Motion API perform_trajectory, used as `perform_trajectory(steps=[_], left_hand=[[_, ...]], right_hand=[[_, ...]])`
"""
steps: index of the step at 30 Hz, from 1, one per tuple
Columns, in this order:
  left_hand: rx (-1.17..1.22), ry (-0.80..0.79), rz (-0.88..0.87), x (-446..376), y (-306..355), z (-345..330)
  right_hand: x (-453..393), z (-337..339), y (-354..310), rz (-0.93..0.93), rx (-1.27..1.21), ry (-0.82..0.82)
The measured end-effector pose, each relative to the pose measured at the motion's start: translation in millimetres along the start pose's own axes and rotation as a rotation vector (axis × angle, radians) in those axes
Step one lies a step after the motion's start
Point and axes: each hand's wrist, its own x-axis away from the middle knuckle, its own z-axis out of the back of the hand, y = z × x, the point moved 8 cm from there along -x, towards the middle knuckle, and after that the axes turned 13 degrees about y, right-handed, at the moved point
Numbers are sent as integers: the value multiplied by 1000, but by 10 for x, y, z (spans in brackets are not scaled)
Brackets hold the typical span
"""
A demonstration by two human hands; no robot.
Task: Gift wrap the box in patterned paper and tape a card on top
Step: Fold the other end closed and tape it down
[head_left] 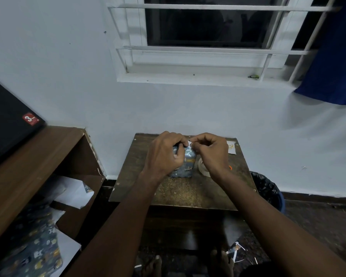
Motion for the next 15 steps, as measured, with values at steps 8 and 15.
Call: perform_trajectory(steps=[8, 15], left_hand=[[-9, 16, 23, 11, -7, -10], [9, 46, 101, 17, -51, 19]], right_hand=[[-26, 11, -30, 96, 43, -25], [-72, -19, 29, 30, 3, -79]])
